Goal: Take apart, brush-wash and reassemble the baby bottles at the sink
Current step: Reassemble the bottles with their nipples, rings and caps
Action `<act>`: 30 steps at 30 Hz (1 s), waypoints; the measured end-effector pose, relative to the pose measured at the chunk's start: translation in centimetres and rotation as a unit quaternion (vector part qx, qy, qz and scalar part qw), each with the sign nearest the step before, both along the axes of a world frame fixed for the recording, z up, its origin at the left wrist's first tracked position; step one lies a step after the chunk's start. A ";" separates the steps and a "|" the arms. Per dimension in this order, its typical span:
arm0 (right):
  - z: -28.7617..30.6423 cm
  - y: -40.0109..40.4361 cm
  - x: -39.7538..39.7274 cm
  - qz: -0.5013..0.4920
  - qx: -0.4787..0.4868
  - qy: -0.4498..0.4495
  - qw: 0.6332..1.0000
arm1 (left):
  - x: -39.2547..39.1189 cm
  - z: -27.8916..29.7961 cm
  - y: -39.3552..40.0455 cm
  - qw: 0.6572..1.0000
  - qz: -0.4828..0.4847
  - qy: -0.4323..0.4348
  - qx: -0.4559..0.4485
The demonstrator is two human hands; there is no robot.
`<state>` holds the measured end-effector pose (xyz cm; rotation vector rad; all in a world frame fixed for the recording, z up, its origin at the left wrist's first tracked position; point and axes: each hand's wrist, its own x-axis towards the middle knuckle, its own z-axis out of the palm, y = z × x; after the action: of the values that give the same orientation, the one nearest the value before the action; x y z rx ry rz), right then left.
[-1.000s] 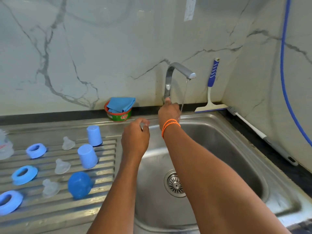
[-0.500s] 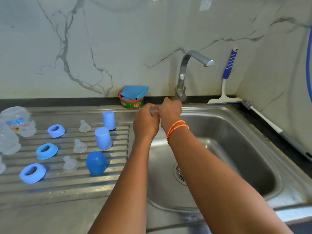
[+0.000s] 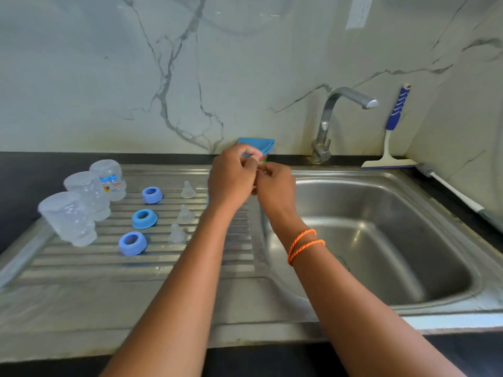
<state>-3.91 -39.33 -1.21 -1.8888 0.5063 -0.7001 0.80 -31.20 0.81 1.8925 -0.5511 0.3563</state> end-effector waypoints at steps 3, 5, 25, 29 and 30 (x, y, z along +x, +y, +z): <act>0.7 3.1 -0.3 0.021 -0.094 0.012 0.995 | 0.5 0.5 6.1 1.000 0.010 -0.016 0.024; 1.2 4.9 -0.9 0.040 -0.157 0.022 0.987 | 0.8 0.7 10.2 0.999 0.021 -0.023 0.041; -1.1 11.9 -2.2 0.127 -0.314 0.034 0.940 | 0.7 -0.8 24.0 0.856 -0.112 0.092 0.497; -0.1 10.8 -3.0 0.154 -0.202 -0.054 0.966 | 0.8 -0.8 23.7 0.853 -0.108 0.078 0.504; 0.1 10.7 -3.3 0.163 -0.185 -0.064 0.967 | 0.8 -0.7 23.7 0.853 -0.105 0.076 0.505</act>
<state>-7.17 -28.64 -1.06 -2.1878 -0.0283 -0.7238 1.61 -7.49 0.08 2.7879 -0.9380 -0.3154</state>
